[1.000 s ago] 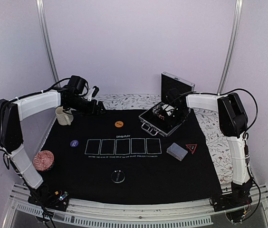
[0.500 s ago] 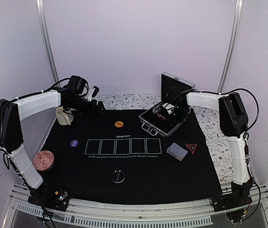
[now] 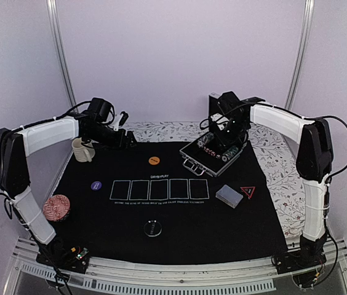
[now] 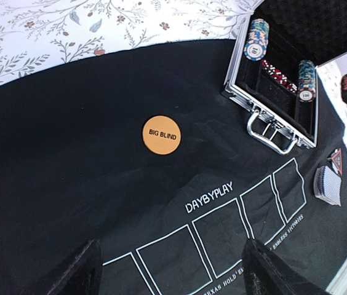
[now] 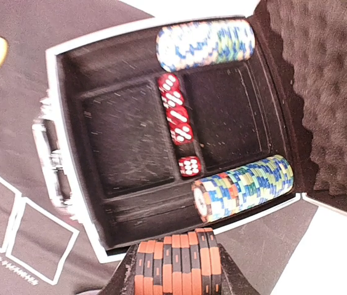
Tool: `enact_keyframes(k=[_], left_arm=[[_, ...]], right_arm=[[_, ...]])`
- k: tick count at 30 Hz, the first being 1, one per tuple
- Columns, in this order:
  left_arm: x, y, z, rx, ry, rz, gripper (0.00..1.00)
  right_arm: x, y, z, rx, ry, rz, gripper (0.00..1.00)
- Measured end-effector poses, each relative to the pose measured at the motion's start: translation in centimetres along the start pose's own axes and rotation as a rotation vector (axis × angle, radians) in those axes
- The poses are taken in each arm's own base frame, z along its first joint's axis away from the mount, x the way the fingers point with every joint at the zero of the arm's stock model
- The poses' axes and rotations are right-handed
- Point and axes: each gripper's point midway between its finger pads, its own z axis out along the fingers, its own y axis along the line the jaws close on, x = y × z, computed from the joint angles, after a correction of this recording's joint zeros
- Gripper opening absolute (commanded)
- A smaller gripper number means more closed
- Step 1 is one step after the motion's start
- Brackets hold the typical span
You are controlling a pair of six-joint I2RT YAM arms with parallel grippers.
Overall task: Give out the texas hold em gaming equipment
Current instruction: Pass from the right arm to the left
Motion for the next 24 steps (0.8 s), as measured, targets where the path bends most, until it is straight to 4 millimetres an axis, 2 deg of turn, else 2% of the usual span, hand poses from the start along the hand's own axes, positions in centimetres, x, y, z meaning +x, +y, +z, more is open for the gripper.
enact_keyframes(k=[7,11,14,17,20,22,24], left_arm=[[0.1,-0.6,-0.2,0.030,-0.017,0.014,0.77],[0.1,-2.1,-1.7,0.057,-0.075,0.097,0.75],[0.0,-5.7,-3.9,0.111,-0.159,0.244,0.75],[1.3,-12.1,-6.5,0.213,-0.263,0.477,0.82],[3.8,-17.7,-8.5,0.310,-0.343,0.691,0.91],[5.6,-19.9,-9.1,0.340,-0.373,0.799,0.95],[6.9,-21.2,-9.0,0.345,-0.389,0.885,0.98]], right_arm=[[-1.5,3.4,-4.5,-0.150,-0.076,0.055,0.03],[-2.3,6.3,-7.7,-0.334,-0.131,0.118,0.03],[-2.2,8.9,-10.1,-0.496,-0.161,0.152,0.03],[-1.4,11.7,-11.6,-0.648,-0.157,0.178,0.03],[-0.2,14.4,-11.7,-0.764,-0.127,0.190,0.02],[1.0,16.3,-11.2,-0.834,-0.091,0.197,0.03],[2.1,18.1,-10.9,-0.887,-0.057,0.198,0.02]])
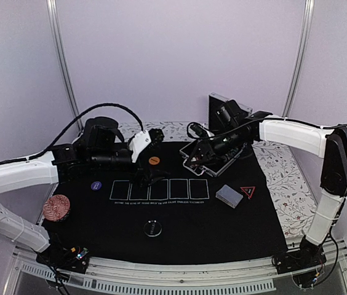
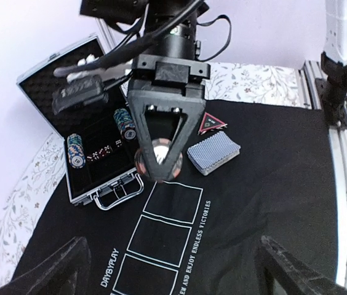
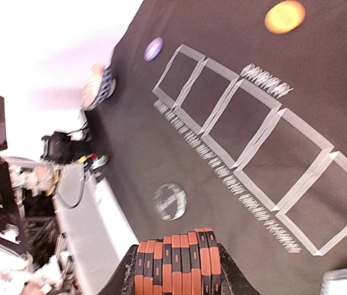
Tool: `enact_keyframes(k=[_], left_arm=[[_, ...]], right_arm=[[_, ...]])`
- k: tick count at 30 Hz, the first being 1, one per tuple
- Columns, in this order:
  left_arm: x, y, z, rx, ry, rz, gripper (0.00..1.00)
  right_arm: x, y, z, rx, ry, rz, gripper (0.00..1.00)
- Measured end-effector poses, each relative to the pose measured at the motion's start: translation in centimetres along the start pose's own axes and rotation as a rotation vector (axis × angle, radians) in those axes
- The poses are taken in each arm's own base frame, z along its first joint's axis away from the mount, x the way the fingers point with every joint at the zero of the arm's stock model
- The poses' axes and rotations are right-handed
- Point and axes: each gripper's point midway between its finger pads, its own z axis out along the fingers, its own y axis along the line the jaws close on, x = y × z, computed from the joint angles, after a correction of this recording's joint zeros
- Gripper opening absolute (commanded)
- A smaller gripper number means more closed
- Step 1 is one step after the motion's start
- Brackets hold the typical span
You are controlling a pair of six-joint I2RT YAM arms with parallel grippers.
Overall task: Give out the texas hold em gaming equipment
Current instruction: Pass from the right arm to the left
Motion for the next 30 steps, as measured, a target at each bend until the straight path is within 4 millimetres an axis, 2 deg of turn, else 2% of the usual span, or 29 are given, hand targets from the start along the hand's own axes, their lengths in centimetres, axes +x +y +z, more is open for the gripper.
enact_keyframes(k=[3,6,8,14,18,22,27,30], left_arm=[[0.6,-2.1,0.9,0.005,0.016,0.116,0.98],[1.8,-3.8,2.1,-0.002,0.046,0.211,0.98],[2.6,-4.1,2.9,-0.016,0.068,0.241,0.94],[4.0,-2.4,4.8,-0.118,0.124,0.262,0.76],[4.9,-1.5,6.2,-0.164,0.162,0.262,0.68],[5.3,-1.2,6.6,-0.178,0.175,0.265,0.58],[4.5,-0.9,6.7,-0.200,0.143,0.263,0.61],[4.1,-0.8,6.7,-0.203,0.130,0.261,0.57]], right_arm=[[1.7,1.7,1.8,-0.073,0.044,0.010,0.03],[2.2,3.8,2.8,-0.138,0.054,-0.016,0.03],[2.4,4.9,3.3,-0.177,0.056,-0.032,0.02],[3.5,5.4,4.4,-0.226,0.072,-0.016,0.03],[3.1,5.9,4.5,-0.246,0.054,-0.022,0.02],[2.6,6.4,4.4,-0.271,0.037,-0.030,0.03],[2.3,6.5,4.4,-0.279,0.030,-0.028,0.02],[2.3,6.4,4.6,-0.280,0.032,-0.024,0.03]])
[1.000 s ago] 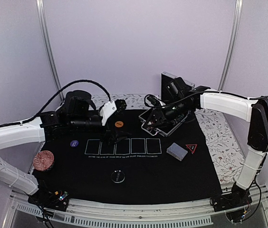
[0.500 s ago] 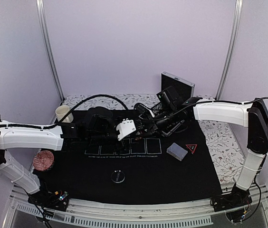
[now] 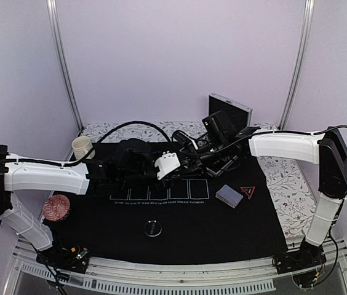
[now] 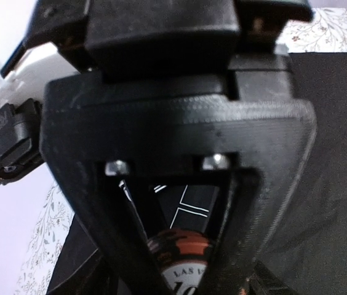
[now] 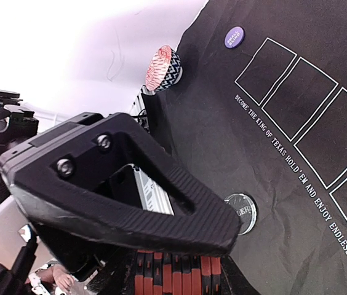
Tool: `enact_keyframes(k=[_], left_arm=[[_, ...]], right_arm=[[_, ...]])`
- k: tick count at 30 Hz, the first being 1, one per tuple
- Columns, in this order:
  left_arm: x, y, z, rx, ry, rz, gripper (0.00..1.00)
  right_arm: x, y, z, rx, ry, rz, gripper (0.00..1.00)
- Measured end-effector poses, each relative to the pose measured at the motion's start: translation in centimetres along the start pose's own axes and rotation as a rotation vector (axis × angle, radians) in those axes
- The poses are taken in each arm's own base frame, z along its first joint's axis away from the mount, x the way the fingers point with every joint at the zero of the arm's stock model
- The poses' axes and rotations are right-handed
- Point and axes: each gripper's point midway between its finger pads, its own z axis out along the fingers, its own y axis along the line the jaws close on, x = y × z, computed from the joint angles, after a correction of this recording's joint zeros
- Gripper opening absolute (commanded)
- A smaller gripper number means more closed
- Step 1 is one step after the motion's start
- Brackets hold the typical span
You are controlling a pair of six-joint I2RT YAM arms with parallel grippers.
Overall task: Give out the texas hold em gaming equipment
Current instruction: Pass from the right arm to the left
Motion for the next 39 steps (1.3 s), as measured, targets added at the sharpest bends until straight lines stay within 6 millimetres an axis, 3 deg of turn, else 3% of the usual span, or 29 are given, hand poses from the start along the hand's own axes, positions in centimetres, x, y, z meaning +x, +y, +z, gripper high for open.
enact_keyframes(k=[3,7,12,17,23,29,36,39], left_arm=[[-0.06,-0.02,0.01,0.003,-0.004,-0.001,0.47],[0.12,-0.01,0.03,0.011,-0.001,0.001,0.40],[0.14,0.01,0.04,0.015,0.000,-0.002,0.54],[0.15,0.22,0.14,0.018,0.004,-0.015,0.40],[0.24,0.10,0.17,0.024,0.007,-0.008,0.44],[0.24,0.05,0.26,0.030,0.012,-0.010,0.00],[0.29,0.10,0.31,0.031,0.017,-0.010,0.00],[0.30,0.10,0.29,0.033,0.020,-0.010,0.00]], right_arm=[[0.02,-0.17,0.12,0.000,0.001,0.005,0.03],[-0.07,-0.16,0.15,-0.002,-0.001,0.009,0.03],[-0.06,-0.14,0.15,-0.003,-0.001,0.020,0.03],[-0.07,-0.11,0.17,-0.003,-0.001,0.011,0.02],[-0.07,-0.12,0.13,-0.001,0.000,0.026,0.03],[-0.01,-0.19,0.12,0.001,0.002,0.036,0.02],[-0.05,-0.25,0.09,0.003,0.000,0.037,0.04],[-0.04,-0.29,0.11,0.004,0.000,0.038,0.17]])
